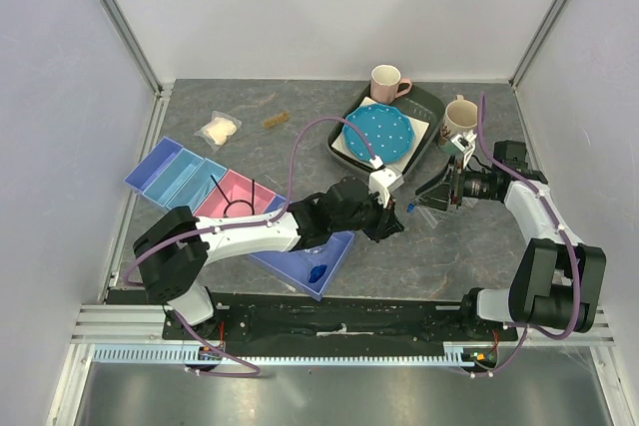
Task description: Organize the chemistry lab equipment
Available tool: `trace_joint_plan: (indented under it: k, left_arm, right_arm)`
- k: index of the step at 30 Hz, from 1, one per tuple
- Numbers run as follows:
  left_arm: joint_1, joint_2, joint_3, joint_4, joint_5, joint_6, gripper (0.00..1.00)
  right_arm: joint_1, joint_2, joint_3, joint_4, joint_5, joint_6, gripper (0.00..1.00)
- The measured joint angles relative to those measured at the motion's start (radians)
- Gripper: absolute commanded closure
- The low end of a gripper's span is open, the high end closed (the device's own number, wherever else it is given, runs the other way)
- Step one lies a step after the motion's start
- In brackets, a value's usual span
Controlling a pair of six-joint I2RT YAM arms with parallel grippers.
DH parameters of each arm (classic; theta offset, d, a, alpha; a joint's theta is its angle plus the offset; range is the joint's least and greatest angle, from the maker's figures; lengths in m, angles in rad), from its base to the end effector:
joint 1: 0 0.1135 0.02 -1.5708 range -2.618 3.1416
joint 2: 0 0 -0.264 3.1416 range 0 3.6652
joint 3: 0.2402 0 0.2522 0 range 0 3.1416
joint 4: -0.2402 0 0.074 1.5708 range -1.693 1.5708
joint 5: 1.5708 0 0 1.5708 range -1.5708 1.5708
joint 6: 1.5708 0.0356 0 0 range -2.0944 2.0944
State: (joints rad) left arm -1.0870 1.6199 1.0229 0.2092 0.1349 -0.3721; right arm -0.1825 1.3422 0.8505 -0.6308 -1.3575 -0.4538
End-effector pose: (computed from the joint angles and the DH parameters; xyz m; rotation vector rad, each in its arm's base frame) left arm 0.1681 -0.3302 0.2478 0.8309 1.9500 -1.0547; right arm 0.2421 -0.0093 0.2344 -0.6222 1.8935 1.3620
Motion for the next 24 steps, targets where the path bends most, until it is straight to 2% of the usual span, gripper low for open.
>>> trace_joint_plan:
  k: [8,9,13,24]
  left_arm:
    - [-0.010,0.020,0.034,-0.031,0.007,0.000,0.95]
    - [-0.010,0.021,0.037,-0.033,0.007,0.000,0.95]
    - [-0.010,0.023,0.042,-0.035,0.007,0.000,0.96]
    - [-0.003,0.023,0.046,-0.029,0.000,0.008,0.96]
  right_arm:
    - [0.001,0.002,0.027,-0.109,-0.029,-0.094,0.32]
    - [0.001,0.002,0.031,-0.117,-0.029,-0.102,0.27]
    - [0.002,-0.002,0.047,-0.142,-0.016,-0.132,0.22]
    - [-0.018,-0.032,0.048,-0.190,-0.006,-0.158,0.19]
